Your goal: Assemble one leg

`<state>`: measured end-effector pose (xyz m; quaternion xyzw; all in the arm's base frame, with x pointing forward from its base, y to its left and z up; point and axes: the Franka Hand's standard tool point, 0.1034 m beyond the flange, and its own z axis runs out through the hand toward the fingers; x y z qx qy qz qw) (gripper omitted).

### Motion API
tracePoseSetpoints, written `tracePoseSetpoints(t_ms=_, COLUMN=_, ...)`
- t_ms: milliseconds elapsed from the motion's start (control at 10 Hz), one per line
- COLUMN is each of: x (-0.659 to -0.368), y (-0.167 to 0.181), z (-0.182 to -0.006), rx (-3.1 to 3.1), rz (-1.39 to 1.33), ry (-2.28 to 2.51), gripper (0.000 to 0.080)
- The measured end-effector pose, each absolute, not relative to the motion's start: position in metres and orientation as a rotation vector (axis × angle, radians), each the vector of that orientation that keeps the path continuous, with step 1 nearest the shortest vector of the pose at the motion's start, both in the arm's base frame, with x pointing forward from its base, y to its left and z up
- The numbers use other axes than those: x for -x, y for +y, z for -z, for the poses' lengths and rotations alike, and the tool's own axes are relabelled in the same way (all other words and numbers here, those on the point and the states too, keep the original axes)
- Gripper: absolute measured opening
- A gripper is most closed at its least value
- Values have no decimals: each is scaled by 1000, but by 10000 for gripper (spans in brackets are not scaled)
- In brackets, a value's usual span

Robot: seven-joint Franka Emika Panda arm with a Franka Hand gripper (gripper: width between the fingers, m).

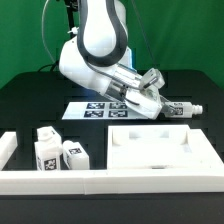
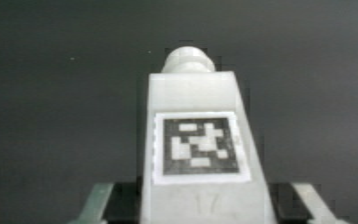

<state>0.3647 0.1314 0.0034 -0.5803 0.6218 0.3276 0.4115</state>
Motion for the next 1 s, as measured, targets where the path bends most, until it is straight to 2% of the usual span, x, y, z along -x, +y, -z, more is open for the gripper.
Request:
tracePoseSetpoints(t_ms=200, x=-384, y=106, z=-33, rx=1545, rz=-729, ry=1607, gripper=284)
tracePoseSetpoints(t_ms=400, x=-405, y=84, z=-83, rx=1718, rz=-545, ry=1649, gripper=284)
tracePoseSetpoints(t_ms=500, x=-408, y=80, z=-90, rx=1772, rz=-456, ry=1683, gripper=284)
tracePoseSetpoints(t_ms=900, x=-410, y=68, z=-71, rx=2091, rz=-218, ry=1731, gripper=285)
tracePoseSetpoints(t_ms=1000, x=-427, y=58, z=-65, rx=2166, rz=-171, ry=1707, gripper=285)
